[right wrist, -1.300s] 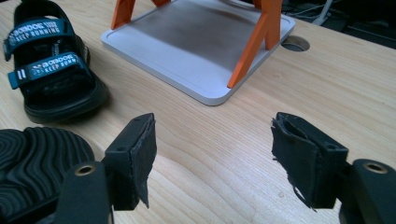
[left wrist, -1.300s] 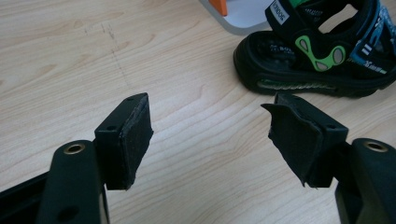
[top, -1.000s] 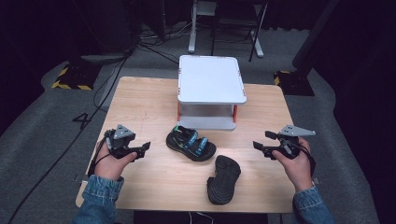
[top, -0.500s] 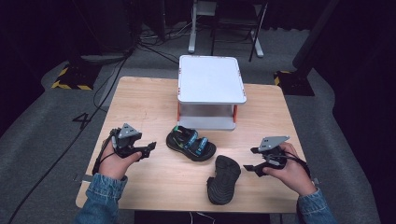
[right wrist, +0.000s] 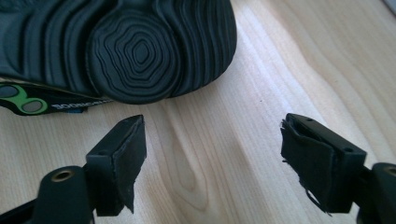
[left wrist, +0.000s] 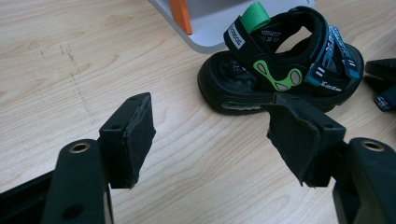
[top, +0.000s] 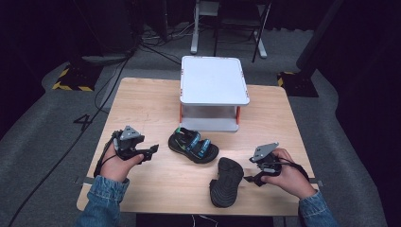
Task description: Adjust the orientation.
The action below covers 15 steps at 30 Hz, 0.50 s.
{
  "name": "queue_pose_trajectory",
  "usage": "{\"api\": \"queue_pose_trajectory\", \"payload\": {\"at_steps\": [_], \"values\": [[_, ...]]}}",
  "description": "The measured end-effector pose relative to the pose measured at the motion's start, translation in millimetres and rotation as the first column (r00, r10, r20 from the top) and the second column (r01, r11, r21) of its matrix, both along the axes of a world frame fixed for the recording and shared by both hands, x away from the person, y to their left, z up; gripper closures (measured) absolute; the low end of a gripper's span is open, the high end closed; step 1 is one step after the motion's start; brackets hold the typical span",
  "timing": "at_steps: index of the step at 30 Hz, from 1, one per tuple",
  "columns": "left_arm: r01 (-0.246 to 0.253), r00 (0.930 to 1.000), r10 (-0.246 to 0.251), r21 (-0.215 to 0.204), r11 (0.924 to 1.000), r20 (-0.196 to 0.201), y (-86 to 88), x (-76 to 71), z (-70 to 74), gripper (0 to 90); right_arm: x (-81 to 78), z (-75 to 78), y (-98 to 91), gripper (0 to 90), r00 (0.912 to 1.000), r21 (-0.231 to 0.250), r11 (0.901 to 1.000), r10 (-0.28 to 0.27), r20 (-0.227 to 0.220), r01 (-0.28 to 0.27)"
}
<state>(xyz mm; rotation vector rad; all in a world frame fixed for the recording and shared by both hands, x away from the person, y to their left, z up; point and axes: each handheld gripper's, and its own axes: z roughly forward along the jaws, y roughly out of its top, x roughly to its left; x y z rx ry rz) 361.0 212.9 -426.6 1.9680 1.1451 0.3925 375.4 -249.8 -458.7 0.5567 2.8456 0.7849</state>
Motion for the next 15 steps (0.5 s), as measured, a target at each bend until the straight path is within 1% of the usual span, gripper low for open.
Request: {"api": "queue_pose_trajectory", "payload": {"at_steps": [1,3,4,5,7,8,9,11,15], "values": [[0.0,1.0,0.0,0.001,1.0,0.0,0.0,0.0,-0.1,31.6,0.3,-2.9,2.0,22.5,1.0,0.003,1.0,0.003,-0.008,-0.003],[0.0,1.0,0.0,0.002,1.0,0.001,-0.1,0.1,-0.8,31.6,0.4,-4.0,2.9,22.4,0.9999,0.004,1.0,0.006,-0.01,-0.006],[0.0,1.0,0.0,0.001,1.0,-0.002,-0.2,0.0,-1.1,31.6,0.9,-5.7,4.0,22.4,0.9998,0.005,0.9998,0.017,-0.011,-0.017],[0.002,1.0,-0.002,-0.003,1.0,-0.005,-0.1,-0.1,-1.9,31.6,0.8,-6.8,5.9,22.2,0.9998,0.014,0.9998,0.012,-0.019,-0.012],[0.005,1.0,-0.005,-0.003,1.0,-0.003,0.1,-0.1,-2.1,31.7,1.0,-6.7,6.3,22.2,0.9997,0.02,0.9997,0.015,-0.018,-0.014],[0.006,1.0,-0.006,-0.004,1.0,-0.003,0.0,-0.3,-2.2,31.7,1.3,-5.8,6.8,22.3,0.9997,0.038,0.9992,0.016,-0.019,-0.015],[0.005,1.0,-0.005,-0.005,1.0,-0.002,0.0,-0.5,-2.4,31.7,1.1,-4.4,7.2,22.6,0.9998,0.048,0.9988,0.011,-0.019,-0.01],[0.0,1.0,0.0,-0.006,1.0,-0.002,0.0,-1.2,-2.7,31.7,0.8,-1.1,7.3,22.6,0.9998,0.063,0.9979,0.018,-0.01,-0.017],[0.0,1.0,0.0,-0.011,0.9999,-0.009,0.3,-1.8,-2.9,31.7,0.3,2.2,8.1,23.0,0.9997,0.078,0.9966,0.026,-0.002,-0.025]]}}
